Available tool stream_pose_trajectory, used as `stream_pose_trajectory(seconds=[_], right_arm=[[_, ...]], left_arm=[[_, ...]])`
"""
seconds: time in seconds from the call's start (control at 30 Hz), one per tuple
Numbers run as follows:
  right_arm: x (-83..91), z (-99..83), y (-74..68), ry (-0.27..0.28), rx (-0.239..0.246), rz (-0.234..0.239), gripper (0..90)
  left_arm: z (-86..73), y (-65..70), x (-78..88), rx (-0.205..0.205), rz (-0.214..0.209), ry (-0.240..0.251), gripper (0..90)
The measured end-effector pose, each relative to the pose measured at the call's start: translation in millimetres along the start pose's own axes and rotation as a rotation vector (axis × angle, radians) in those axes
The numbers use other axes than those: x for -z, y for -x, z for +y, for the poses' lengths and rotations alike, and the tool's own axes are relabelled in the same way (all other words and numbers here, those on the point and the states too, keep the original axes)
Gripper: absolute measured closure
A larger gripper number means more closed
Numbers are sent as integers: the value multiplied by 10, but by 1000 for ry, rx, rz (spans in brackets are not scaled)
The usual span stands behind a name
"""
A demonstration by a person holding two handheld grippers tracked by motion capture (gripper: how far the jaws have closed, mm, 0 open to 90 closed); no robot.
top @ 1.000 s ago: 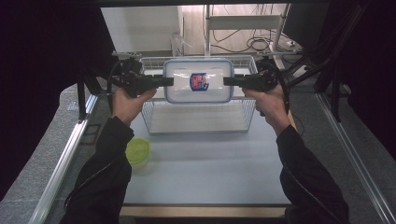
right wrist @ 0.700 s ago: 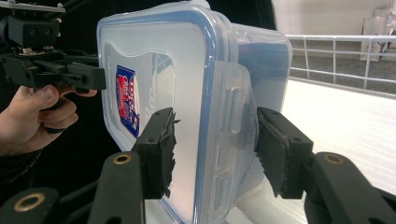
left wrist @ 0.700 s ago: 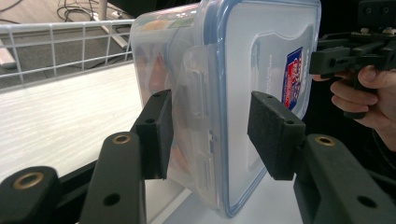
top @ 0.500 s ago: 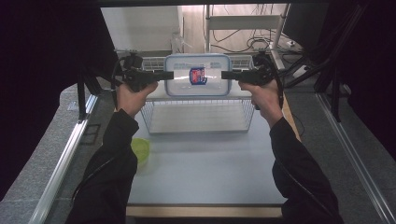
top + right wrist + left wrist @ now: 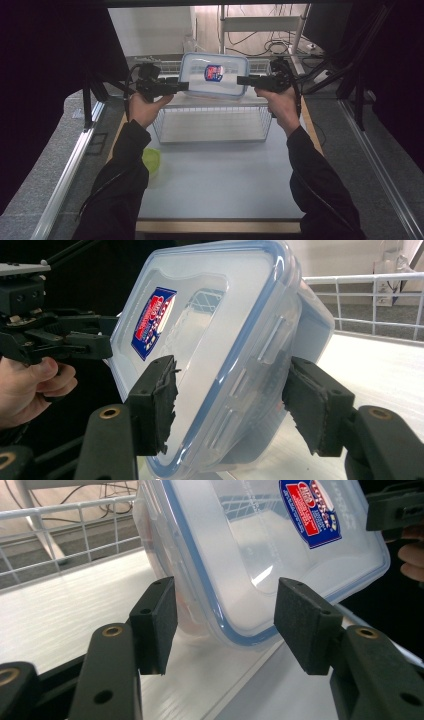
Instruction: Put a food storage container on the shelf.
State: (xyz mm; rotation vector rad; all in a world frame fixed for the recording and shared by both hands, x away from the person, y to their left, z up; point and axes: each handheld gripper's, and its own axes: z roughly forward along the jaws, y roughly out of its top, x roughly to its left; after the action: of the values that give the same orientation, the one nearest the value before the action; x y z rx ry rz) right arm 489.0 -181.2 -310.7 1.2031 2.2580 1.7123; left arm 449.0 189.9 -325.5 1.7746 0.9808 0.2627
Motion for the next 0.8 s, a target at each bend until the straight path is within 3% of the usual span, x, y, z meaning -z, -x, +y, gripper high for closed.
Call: stream_pose_trajectory(seconds=[0.2, 0.53, 0.67, 0.73, 0.8], right_arm=[[-3, 46, -35, 3, 28, -43, 378], [-44, 74, -169, 16, 145, -211, 374], [-61, 44, -183, 20, 164, -217, 367], [-44, 35, -192, 23, 177, -222, 367], [0, 26, -206, 34, 189, -227, 368]], left_arm=[[4, 17, -5, -6, 16, 6, 429], [15, 35, -6, 21, 14, 74, 408], [29, 75, 7, -17, 44, 76, 360], [16, 98, 32, -36, 35, 89, 353], [-2, 145, 80, -49, 64, 94, 366]])
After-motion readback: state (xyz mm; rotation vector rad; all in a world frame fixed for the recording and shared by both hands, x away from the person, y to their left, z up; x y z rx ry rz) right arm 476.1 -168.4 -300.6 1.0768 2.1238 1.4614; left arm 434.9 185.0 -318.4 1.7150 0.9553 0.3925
